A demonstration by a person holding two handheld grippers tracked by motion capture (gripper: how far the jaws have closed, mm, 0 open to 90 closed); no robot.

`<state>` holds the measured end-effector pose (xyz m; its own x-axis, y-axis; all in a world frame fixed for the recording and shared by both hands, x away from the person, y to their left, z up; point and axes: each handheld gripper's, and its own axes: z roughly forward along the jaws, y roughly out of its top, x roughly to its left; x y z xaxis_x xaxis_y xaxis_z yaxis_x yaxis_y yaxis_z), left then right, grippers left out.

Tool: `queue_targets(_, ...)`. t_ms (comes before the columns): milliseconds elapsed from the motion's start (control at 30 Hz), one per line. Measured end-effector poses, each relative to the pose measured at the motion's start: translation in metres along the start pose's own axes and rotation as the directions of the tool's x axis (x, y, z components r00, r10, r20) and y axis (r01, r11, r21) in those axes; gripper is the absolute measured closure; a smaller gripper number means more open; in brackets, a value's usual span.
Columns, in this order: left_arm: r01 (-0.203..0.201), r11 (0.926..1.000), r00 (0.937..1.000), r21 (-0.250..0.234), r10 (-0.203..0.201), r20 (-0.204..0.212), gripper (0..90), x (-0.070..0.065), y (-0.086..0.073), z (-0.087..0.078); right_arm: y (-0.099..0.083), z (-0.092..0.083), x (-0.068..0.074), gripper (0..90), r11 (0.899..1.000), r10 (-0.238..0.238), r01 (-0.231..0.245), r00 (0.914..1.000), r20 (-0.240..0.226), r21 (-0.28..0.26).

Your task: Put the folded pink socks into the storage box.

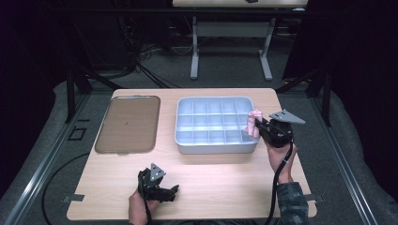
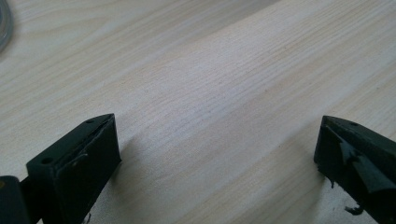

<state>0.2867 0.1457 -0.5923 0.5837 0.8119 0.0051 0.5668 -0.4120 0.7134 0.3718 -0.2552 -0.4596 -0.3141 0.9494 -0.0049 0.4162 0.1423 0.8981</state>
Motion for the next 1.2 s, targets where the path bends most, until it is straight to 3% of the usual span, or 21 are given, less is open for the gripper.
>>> queue_targets(200,0.0,1.0,1.0,0.0,0.0,0.0,0.0,0.0,0.0,0.0,-0.005,0.012,-0.003,77.5,1.0,0.012,-0.012,0.9999,0.002,0.014)
queue_targets(533,-0.002,1.0,1.0,0.001,0.002,0.0,0.0,0.0,0.0,0.0,-0.008,0.029,-0.002,77.3,0.998,-0.008,0.007,0.9998,0.017,0.067)
queue_targets(1200,-0.004,1.0,1.0,0.0,0.004,0.0,0.1,0.0,0.0,0.0,-0.013,0.043,0.001,76.8,0.99,-0.036,0.031,0.999,0.028,0.137)
